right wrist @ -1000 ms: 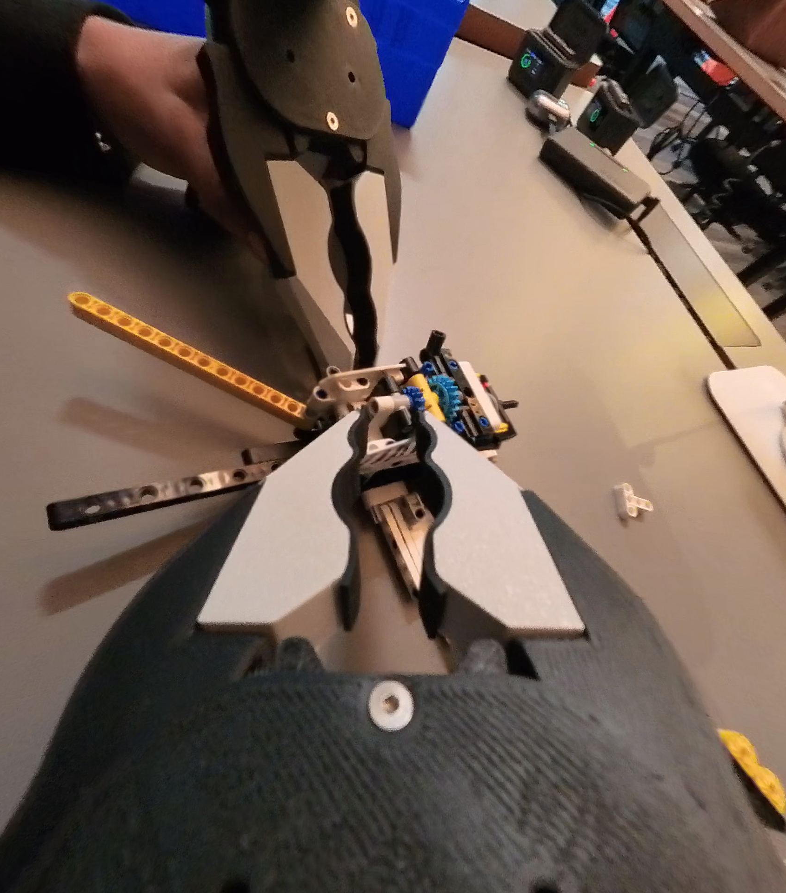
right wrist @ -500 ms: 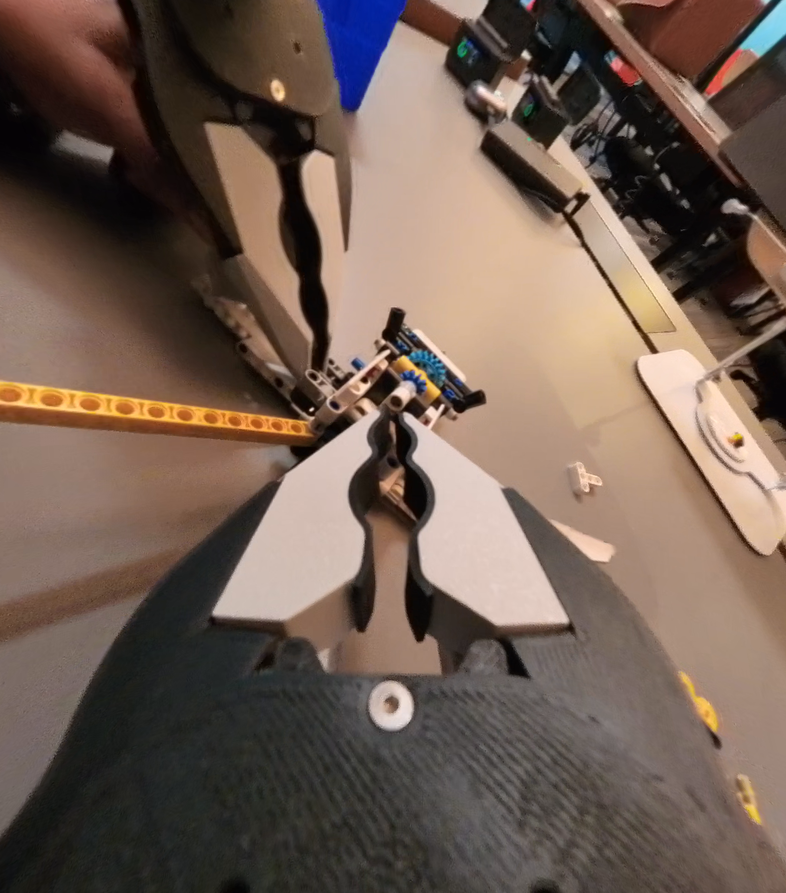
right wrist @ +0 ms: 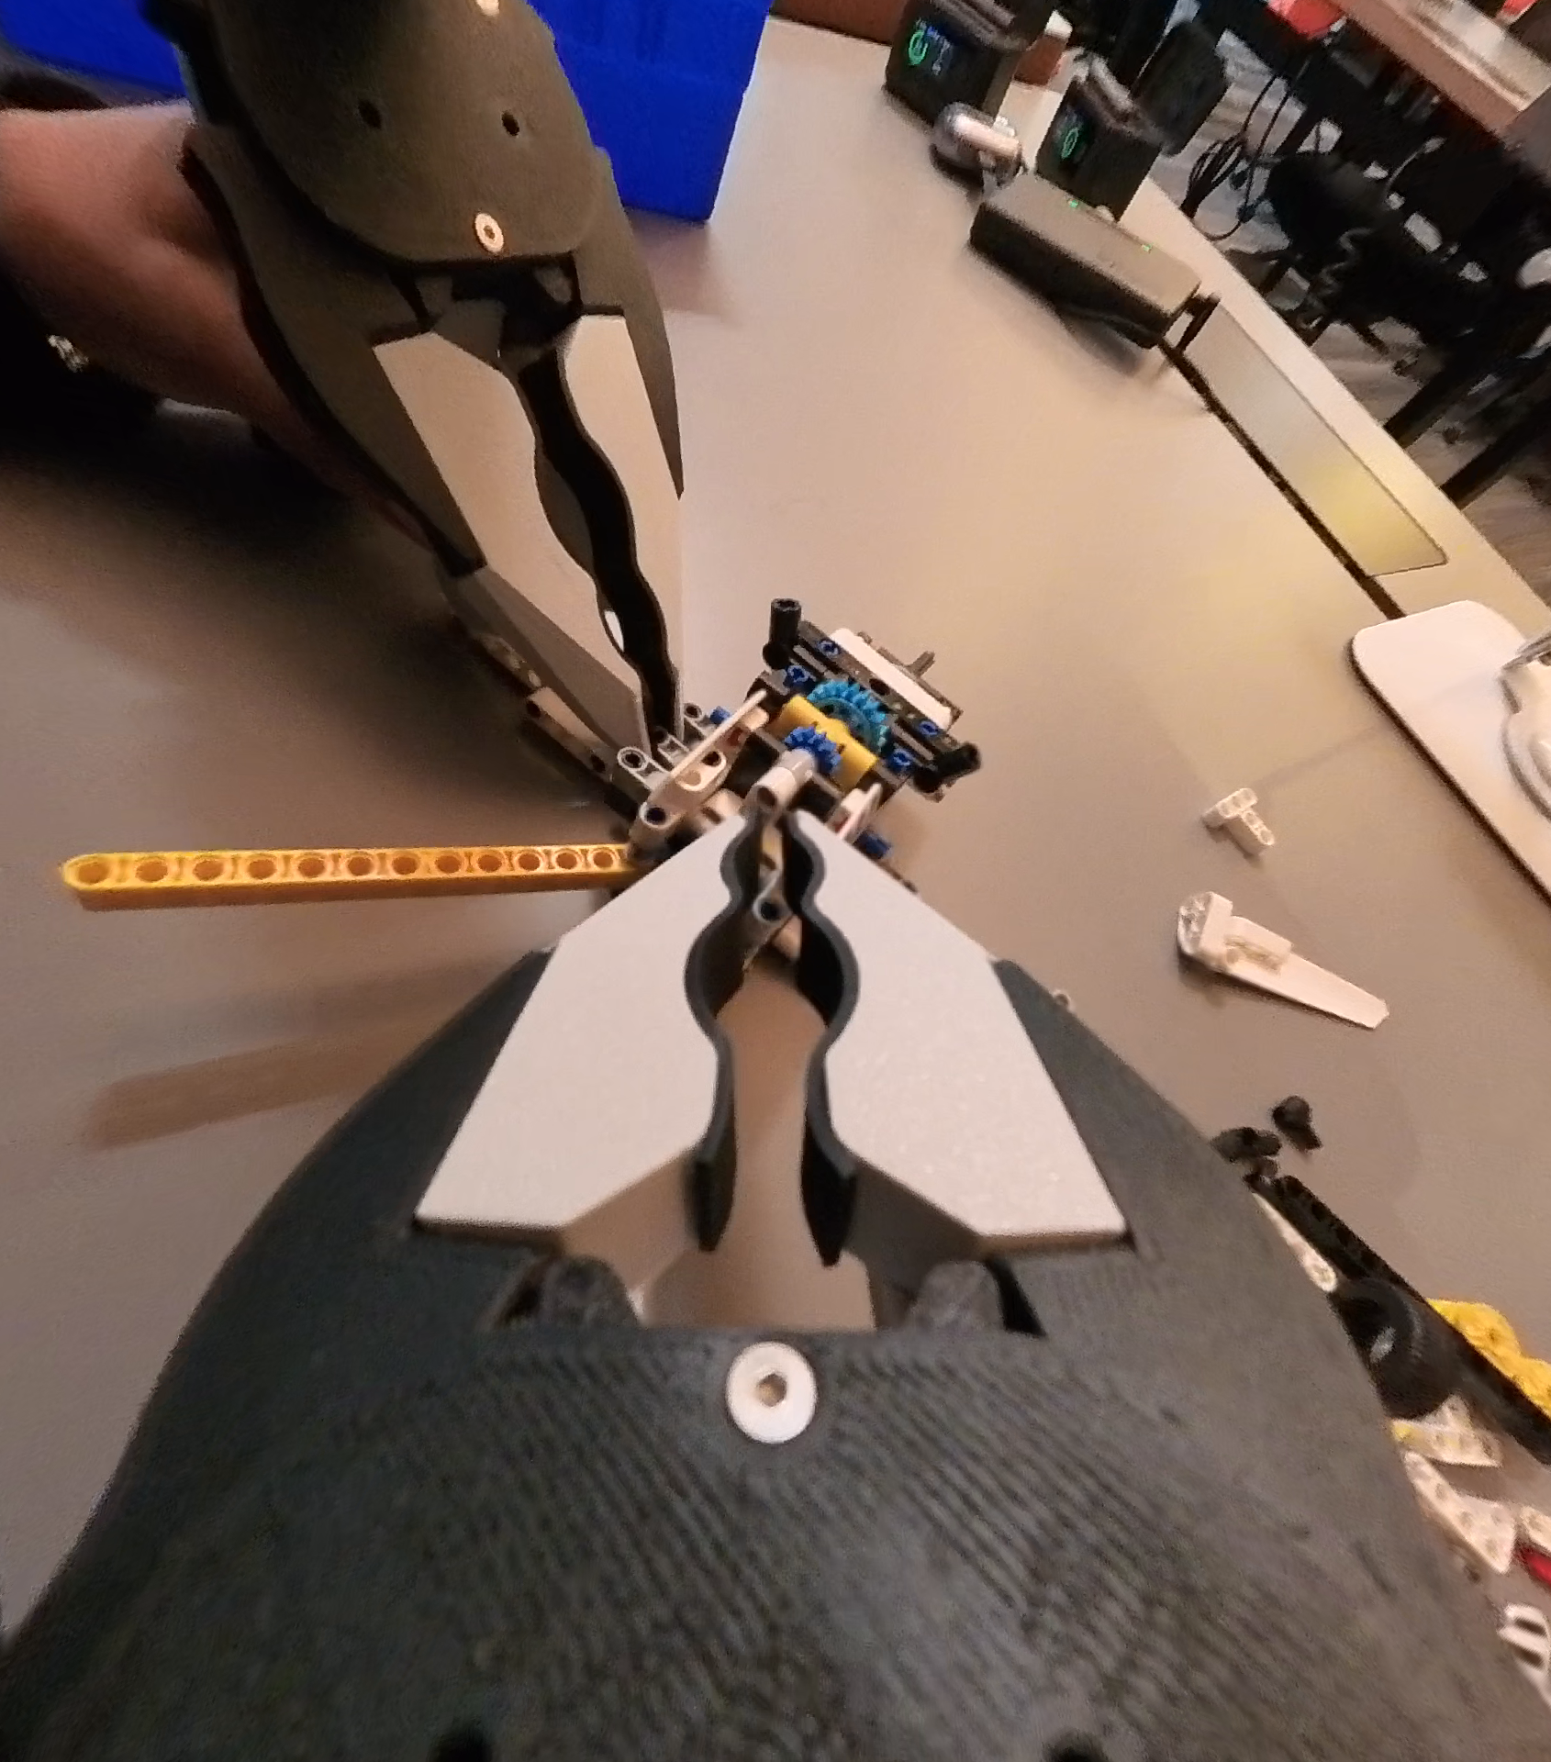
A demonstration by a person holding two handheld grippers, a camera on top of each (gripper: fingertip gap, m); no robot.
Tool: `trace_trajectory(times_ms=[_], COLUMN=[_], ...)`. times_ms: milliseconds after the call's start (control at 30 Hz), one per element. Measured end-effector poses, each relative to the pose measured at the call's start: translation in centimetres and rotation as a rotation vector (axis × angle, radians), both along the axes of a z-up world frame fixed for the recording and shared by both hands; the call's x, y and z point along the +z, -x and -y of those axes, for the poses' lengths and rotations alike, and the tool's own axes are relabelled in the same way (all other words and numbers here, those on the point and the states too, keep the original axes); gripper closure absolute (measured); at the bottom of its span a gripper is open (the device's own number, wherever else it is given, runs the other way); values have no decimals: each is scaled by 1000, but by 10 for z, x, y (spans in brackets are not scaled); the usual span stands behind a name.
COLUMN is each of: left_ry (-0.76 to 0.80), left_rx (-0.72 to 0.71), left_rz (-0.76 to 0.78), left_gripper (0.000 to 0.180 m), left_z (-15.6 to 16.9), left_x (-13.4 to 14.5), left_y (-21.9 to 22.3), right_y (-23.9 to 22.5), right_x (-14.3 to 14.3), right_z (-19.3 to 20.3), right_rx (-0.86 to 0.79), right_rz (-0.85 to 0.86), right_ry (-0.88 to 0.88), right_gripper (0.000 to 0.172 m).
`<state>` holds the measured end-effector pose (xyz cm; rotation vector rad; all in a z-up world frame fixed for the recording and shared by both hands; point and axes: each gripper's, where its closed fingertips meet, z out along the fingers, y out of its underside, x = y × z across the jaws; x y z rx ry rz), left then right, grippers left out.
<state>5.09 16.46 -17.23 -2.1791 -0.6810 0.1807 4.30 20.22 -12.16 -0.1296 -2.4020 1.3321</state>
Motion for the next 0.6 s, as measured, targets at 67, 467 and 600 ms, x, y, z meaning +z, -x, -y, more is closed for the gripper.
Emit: trace_trajectory(times_ms=[67,467,600], left_ry=[4,10,0], left_rx=[-1,102,106], left_rz=[-4,3,7], left_gripper=[174,174,174], left_z=[0,6,8], left_x=[0,0,0], left_y=[0,-7,-11], right_y=[-1,-9,-8], right_x=[6,2,-1], right_z=[-3,17,18], right_rx=[-19,-223,-247], right_rz=[9,246,228], right_ry=[28,111,18], right_gripper=[165,122,134])
